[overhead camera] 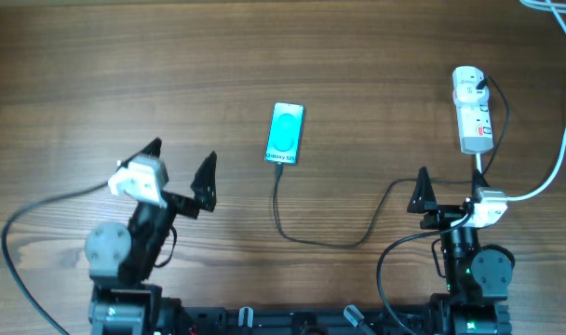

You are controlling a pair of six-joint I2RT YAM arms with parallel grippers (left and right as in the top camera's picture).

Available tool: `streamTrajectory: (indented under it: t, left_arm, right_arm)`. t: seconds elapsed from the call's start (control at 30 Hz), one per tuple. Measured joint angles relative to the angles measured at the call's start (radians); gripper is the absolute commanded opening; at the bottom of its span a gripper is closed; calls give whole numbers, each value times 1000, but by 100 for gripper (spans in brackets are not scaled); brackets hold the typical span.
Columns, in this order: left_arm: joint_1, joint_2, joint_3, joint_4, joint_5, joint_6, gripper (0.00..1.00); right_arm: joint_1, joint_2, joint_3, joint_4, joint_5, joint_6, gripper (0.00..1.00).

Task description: Plug charger to phone and switch on socket

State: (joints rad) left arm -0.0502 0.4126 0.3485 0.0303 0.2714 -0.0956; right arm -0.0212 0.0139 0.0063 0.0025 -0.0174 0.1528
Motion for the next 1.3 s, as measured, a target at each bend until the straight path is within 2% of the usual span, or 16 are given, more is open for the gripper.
streamTrajectory:
  t: [0.33,0.4,1.3]
  left_arm:
    - [0,-335,-306,3,-75,2,100]
    - [0,-381,-330,-61,-81,2,100]
    - [0,-398,-336,-91,-111,2,100]
  right_arm:
    - [0,0,0,-1,0,0,100]
    - [0,0,0,-2,0,0,100]
    - [0,0,0,-2,0,0,100]
